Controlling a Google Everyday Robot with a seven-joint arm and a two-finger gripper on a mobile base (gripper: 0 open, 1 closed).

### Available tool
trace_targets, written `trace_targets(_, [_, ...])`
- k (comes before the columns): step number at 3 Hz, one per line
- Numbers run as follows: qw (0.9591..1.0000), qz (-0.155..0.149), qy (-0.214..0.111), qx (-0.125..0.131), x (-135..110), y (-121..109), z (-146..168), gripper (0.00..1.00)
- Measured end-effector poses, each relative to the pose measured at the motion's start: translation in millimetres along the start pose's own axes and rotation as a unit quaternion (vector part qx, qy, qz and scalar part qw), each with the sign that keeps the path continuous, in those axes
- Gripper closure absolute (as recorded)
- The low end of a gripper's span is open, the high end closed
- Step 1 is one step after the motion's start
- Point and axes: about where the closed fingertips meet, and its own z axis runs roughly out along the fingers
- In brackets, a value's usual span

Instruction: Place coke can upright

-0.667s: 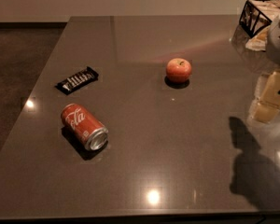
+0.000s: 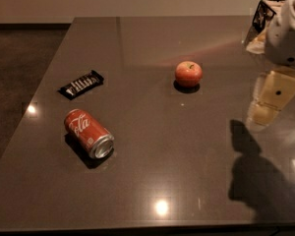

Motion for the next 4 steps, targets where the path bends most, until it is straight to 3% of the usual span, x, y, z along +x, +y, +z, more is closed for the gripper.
trace_targets(1, [0.9997, 0.009, -0.004, -0.022, -33.6, 2.1, 15.5, 0.00])
trace_targets(4, [0.9969, 0.026, -0.004, -0.074, -146.0, 39.0, 57.0, 0.00])
